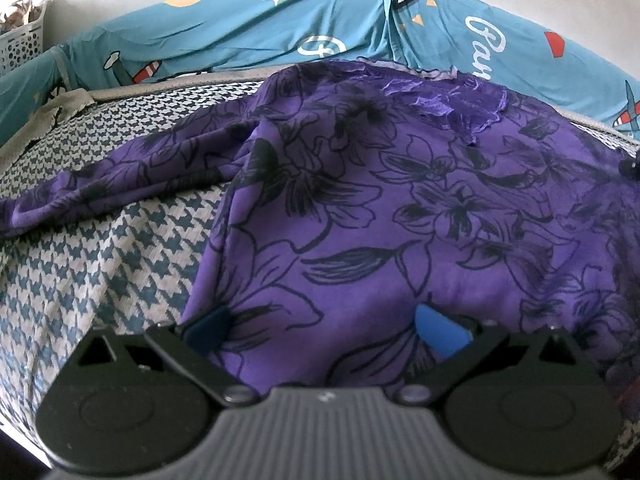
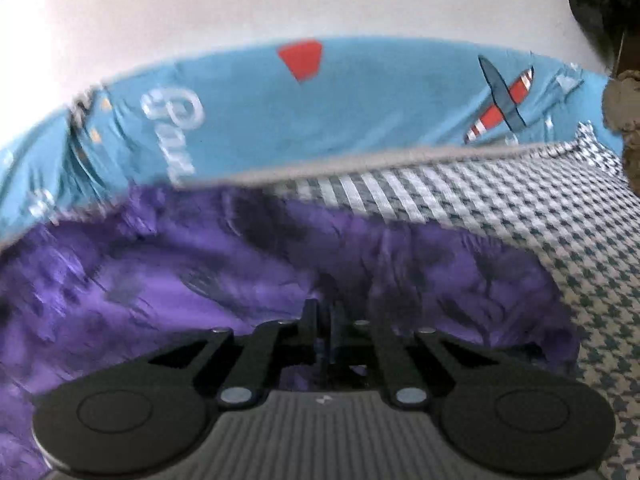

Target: Fold clothes

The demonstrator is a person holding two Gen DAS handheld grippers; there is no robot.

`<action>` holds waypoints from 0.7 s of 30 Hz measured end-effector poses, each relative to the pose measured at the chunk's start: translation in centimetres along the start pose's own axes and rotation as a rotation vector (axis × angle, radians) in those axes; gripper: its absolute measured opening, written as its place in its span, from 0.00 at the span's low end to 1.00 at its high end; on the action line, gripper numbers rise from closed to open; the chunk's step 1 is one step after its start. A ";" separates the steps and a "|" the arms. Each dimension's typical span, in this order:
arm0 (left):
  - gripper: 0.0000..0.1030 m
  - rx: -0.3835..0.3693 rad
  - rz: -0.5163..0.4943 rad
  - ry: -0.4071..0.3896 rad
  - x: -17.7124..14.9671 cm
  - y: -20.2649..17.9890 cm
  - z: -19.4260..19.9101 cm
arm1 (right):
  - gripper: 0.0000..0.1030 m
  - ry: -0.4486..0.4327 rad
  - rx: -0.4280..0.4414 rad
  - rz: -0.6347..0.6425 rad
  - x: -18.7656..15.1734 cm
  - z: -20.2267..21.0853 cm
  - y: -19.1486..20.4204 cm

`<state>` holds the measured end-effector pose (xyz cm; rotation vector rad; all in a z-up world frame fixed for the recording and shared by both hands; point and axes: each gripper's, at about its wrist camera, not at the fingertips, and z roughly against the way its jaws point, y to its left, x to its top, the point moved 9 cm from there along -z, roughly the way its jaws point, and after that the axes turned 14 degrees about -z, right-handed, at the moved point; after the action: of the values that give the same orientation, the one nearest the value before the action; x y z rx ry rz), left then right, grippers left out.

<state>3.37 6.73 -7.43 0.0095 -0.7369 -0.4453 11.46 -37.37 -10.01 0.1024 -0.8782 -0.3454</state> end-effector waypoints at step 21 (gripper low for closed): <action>1.00 -0.065 -0.048 -0.102 2.1 -2.2 2.6 | 0.14 0.136 0.127 -0.176 -2.6 7.8 -3.0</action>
<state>2.24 4.31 -4.45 -0.0567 -0.8234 -0.5182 3.17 -38.89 -7.61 0.3188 -0.7573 -0.4420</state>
